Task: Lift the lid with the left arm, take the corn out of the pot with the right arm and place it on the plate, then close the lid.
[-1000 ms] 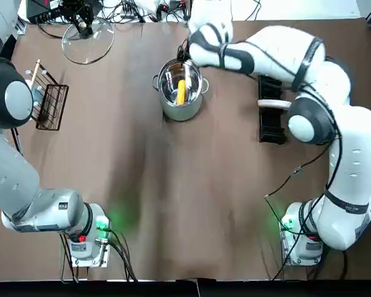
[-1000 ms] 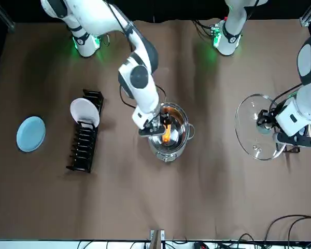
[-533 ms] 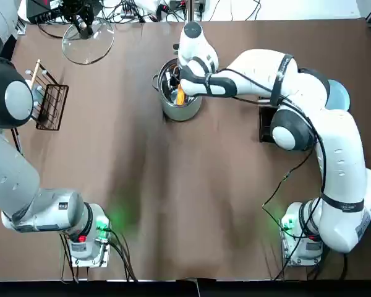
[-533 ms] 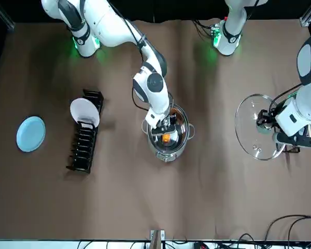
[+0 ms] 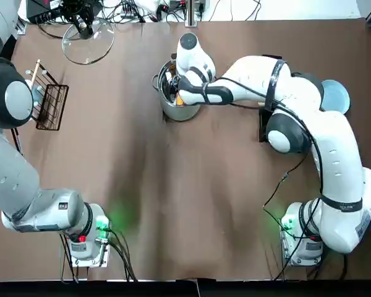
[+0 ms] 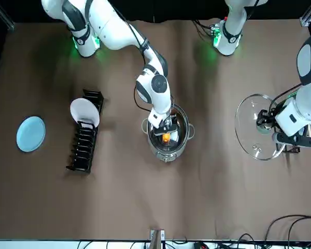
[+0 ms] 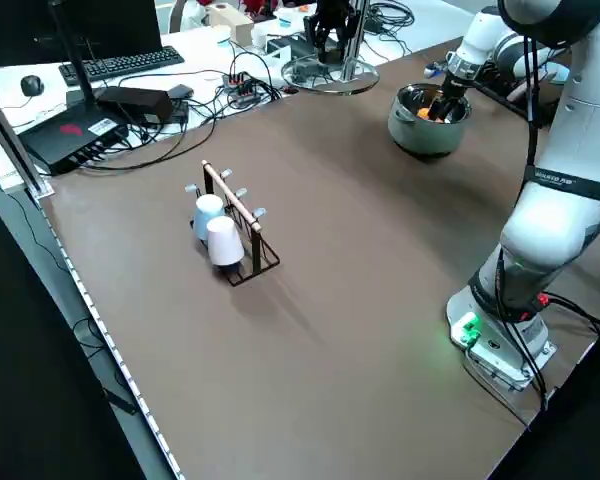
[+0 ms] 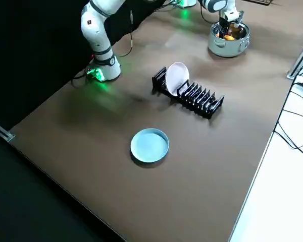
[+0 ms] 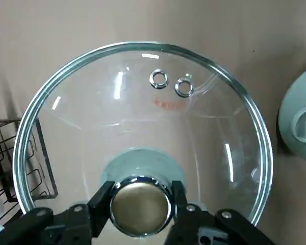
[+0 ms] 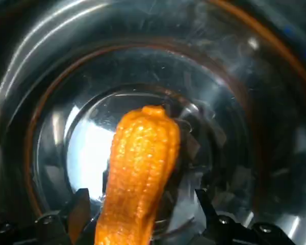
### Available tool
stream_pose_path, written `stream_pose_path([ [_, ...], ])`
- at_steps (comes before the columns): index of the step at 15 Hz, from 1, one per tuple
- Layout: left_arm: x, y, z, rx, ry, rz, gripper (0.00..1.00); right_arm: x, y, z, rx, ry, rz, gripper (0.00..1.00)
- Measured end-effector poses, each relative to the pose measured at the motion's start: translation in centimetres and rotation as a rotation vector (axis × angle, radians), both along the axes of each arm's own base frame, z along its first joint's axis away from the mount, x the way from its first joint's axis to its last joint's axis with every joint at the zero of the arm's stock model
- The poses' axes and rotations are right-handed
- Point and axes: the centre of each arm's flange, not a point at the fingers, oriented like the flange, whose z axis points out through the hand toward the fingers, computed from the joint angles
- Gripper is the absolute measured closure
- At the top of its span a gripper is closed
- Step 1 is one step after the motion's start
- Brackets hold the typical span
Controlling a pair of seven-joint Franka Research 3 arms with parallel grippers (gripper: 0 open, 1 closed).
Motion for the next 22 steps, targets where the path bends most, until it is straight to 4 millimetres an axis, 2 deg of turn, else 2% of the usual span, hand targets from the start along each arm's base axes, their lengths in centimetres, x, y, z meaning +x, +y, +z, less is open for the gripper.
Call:
stream_pose_path([
  [3,0.0,0.0,0.0,0.0,0.0,0.0,0.49,-0.5,0.6,-1.2,0.004,-0.018,0.019,0.1],
  [4,0.0,0.0,0.0,0.0,0.0,0.001,0.49,-0.4,0.5,-1.2,0.003,-0.019,0.018,0.16],
  [8,0.0,-0.1,0.0,0.0,0.0,0.0,0.49,-0.2,0.6,-0.8,0.01,-0.027,0.017,0.57],
  [9,0.0,-0.2,0.0,0.0,0.0,-0.001,0.49,-0.2,0.6,-0.7,0.01,-0.027,0.016,0.6],
  [13,0.0,-0.5,0.0,0.0,0.0,-0.006,0.49,1.2,-0.1,0.1,0.017,-0.044,-0.002,0.6],
  [18,0.0,-0.5,0.0,0.0,-0.001,-0.006,0.49,1.6,0.2,4.1,0.04,-0.059,-0.01,0.6],
  [22,-0.1,-1.4,0.1,0.003,-0.001,0.018,0.49,1.8,-0.5,6.7,0.024,-0.031,-0.032,0.6],
])
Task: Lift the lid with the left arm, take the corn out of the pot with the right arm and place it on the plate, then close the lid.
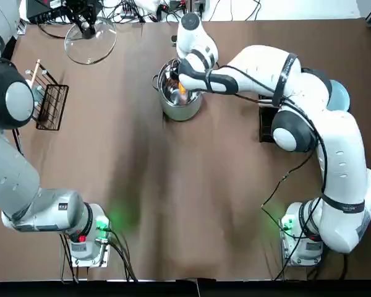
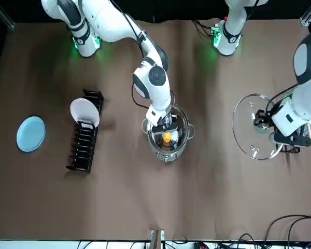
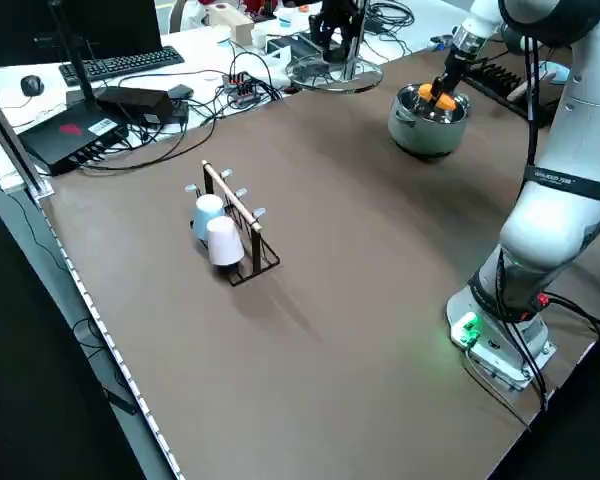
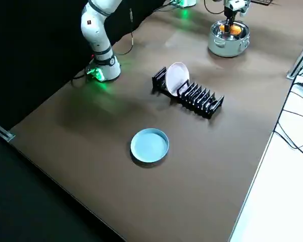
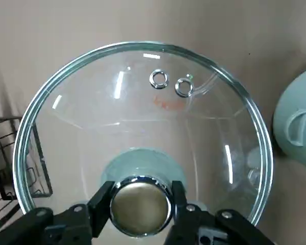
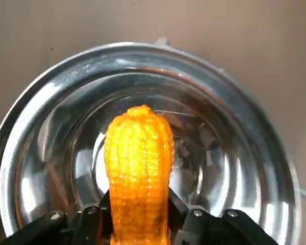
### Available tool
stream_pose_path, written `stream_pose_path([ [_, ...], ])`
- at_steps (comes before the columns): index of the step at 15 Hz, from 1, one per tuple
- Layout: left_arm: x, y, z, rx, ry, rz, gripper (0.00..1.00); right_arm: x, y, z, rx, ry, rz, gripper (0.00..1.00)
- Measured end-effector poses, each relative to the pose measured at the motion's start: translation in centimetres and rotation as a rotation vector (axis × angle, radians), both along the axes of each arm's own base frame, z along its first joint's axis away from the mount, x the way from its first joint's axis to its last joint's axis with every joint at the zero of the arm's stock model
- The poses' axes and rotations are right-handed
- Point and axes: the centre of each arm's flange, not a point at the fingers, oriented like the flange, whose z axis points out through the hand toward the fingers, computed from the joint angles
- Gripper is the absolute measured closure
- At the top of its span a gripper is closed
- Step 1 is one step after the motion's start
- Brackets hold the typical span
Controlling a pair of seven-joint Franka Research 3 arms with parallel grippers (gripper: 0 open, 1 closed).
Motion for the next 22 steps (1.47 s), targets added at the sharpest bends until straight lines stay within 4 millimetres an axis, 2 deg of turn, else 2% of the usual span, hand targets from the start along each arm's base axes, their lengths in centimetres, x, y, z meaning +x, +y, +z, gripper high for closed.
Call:
stream_pose_path([
  [1,-0.1,-1.0,0.0,0.002,0.0,0.011,0.49,0.2,-0.3,0.7,-0.001,0.003,-0.007,0.6],
  [2,-0.6,-4.4,0.0,0.01,0.0,0.037,0.49,0.8,-1.0,2.3,0.016,0.017,-0.032,0.6],
  [4,-1.4,-8.7,-0.4,0.021,0.005,0.056,0.49,1.3,-1.7,3.8,0.019,0.039,-0.053,0.6],
  [6,-2.1,-12.7,-1.6,0.033,0.018,0.067,0.49,2.3,-3.0,5.8,-0.002,0.065,-0.075,0.6],
  [8,-2.2,-15.0,-2.9,0.038,0.024,0.077,0.49,3.8,-5.2,8.2,-0.019,0.08,-0.105,0.6],
  [10,-2.0,-15.9,-3.9,0.039,0.022,0.089,0.49,6.0,-9.0,9.5,-0.05,0.103,-0.096,0.6],
  [12,-1.6,-17.5,-4.9,0.032,-0.007,0.138,0.49,8.7,-13.7,9.9,-0.081,0.132,-0.063,0.6],
  [13,-1.6,-19.2,-5.5,0.025,-0.028,0.164,0.49,10.1,-16.2,10.2,-0.083,0.139,-0.049,0.6],
  [16,-3.0,-26.0,-7.8,0.001,-0.072,0.201,0.49,13.8,-25.1,12.2,-0.074,0.179,0.009,0.6],
  [19,-5.5,-32.5,-10.7,-0.013,-0.083,0.199,0.49,15.7,-36.4,15.2,-0.077,0.25,0.055,0.6],
  [22,-7.5,-36.3,-13.0,-0.012,-0.076,0.182,0.49,16.3,-49.0,17.0,-0.06,0.291,0.092,0.6],
])
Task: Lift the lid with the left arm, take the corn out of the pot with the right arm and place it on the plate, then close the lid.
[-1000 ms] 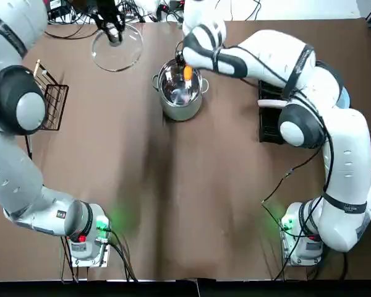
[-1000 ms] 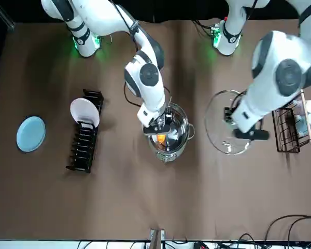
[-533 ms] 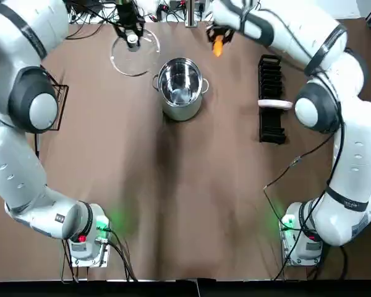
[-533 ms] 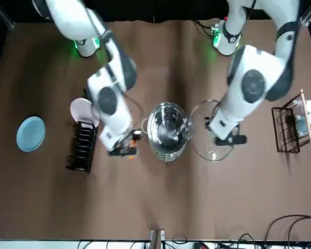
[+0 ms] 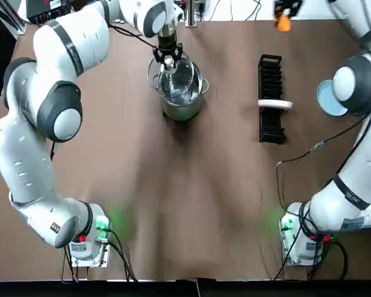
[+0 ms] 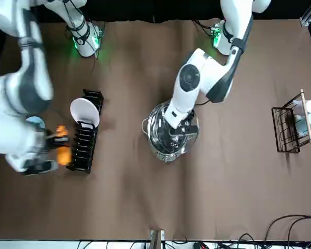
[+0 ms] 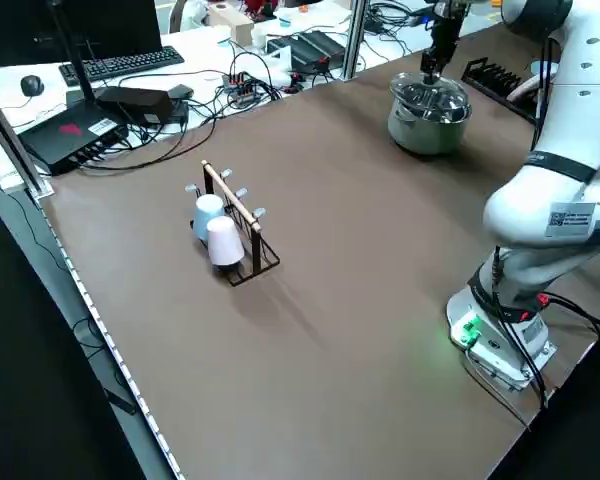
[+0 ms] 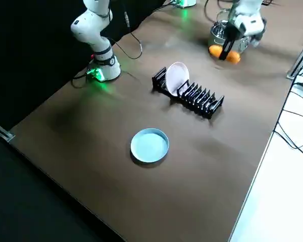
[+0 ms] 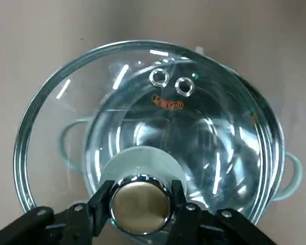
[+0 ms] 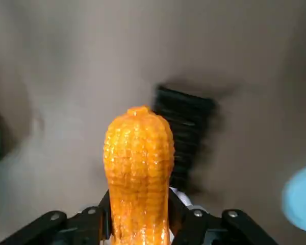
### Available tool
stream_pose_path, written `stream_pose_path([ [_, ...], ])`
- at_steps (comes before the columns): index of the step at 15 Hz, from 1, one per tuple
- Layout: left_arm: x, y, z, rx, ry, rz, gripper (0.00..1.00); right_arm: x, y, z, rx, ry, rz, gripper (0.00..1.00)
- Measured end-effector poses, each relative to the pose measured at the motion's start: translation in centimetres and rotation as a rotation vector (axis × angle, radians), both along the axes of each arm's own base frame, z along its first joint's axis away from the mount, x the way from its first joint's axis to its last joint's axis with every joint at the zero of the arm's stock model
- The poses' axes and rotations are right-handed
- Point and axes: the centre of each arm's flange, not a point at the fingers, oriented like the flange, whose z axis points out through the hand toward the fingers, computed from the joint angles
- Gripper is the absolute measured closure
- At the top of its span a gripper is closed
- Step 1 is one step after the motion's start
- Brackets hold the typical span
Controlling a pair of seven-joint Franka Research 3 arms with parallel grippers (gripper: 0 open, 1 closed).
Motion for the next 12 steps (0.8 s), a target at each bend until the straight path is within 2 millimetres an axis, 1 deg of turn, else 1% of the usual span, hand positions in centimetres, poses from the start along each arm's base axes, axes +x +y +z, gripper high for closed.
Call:
stream_pose_path([
  [1,-0.3,-0.8,-0.4,-0.005,-0.005,-0.002,0.49,-0.2,-4.2,-0.2,0.01,0.008,0.005,0.6],
  [2,-0.5,-1.4,-0.7,-0.014,-0.015,-0.005,0.49,-0.7,-8.1,-0.8,0.022,0.02,0.011,0.6],
  [3,-0.7,-2.0,-0.9,-0.025,-0.026,-0.004,0.49,-1.3,-12.0,-2.0,0.035,0.029,0.02,0.6],
  [4,-0.8,-2.9,-1.5,-0.041,-0.043,-0.001,0.49,-3.0,-19.0,-5.7,0.058,0.015,0.039,0.6],
  [5,-0.8,-3.2,-1.9,-0.047,-0.049,-0.002,0.49,-4.1,-21.6,-7.9,0.064,0.005,0.039,0.6],
  [6,-0.7,-3.3,-2.2,-0.051,-0.052,-0.002,0.49,-5.2,-23.5,-10.3,0.065,-0.007,0.037,0.6],
  [7,-0.7,-3.3,-2.6,-0.052,-0.053,-0.001,0.49,-6.4,-24.8,-12.7,0.062,-0.015,0.032,0.6],
  [9,-0.6,-3.4,-3.2,-0.051,-0.05,-0.001,0.49,-8.9,-26.0,-17.3,0.05,-0.041,0.035,0.6],
  [11,-0.7,-3.6,-3.5,-0.049,-0.047,-0.004,0.49,-11.4,-27.4,-21.0,0.021,-0.076,0.041,0.6],
  [12,-0.8,-3.7,-3.6,-0.049,-0.047,-0.006,0.49,-12.7,-28.7,-22.3,0.007,-0.096,0.046,0.6],
])
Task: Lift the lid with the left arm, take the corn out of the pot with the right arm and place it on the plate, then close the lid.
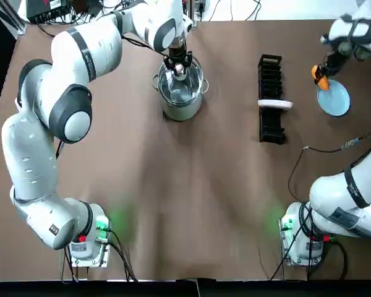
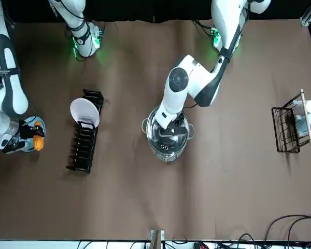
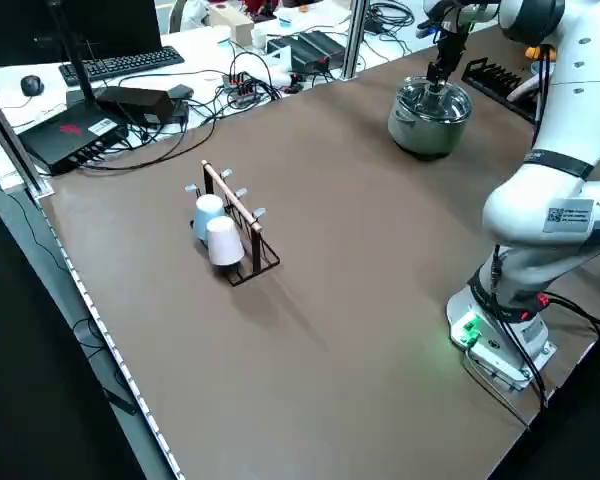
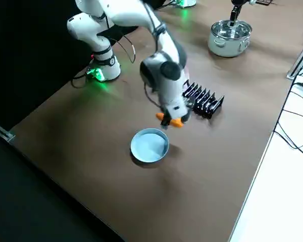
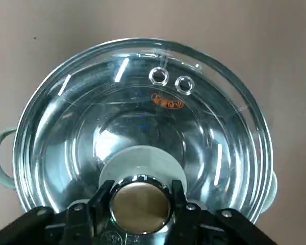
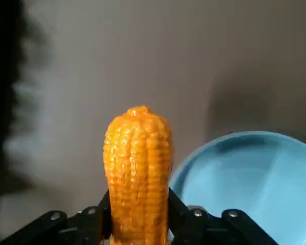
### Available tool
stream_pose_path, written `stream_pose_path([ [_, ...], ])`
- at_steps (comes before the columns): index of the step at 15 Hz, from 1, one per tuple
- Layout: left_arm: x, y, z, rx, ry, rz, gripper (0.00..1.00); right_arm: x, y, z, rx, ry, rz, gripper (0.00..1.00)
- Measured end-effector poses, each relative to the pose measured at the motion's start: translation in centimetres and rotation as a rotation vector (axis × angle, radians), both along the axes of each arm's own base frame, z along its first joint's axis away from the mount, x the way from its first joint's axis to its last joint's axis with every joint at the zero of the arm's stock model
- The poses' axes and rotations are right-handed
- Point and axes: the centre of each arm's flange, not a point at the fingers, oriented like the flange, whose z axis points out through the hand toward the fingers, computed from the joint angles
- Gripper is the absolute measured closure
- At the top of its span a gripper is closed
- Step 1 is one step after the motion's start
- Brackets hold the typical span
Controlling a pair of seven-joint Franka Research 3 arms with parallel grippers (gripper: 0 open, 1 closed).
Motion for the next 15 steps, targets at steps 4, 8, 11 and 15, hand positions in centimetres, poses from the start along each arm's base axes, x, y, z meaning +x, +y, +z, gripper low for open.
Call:
stream_pose_path([
  [4,-0.1,-0.2,-0.1,0.001,0.001,-0.003,0.49,-4.4,-6.4,-2.1,-0.03,-0.063,-0.003,0.6],
  [8,-0.4,-0.3,-0.2,0.007,0.008,-0.008,0.49,-6.0,-8.4,-2.9,-0.028,-0.061,-0.005,0.6],
  [11,-0.7,-0.2,-0.3,0.033,0.037,-0.01,0.49,-5.6,-8.0,-3.8,-0.038,-0.084,0.002,0.6],
  [15,-0.7,-0.2,-0.2,0.035,0.039,-0.011,0.49,-5.4,-7.9,-5.9,-0.047,-0.105,0.006,0.6],
])
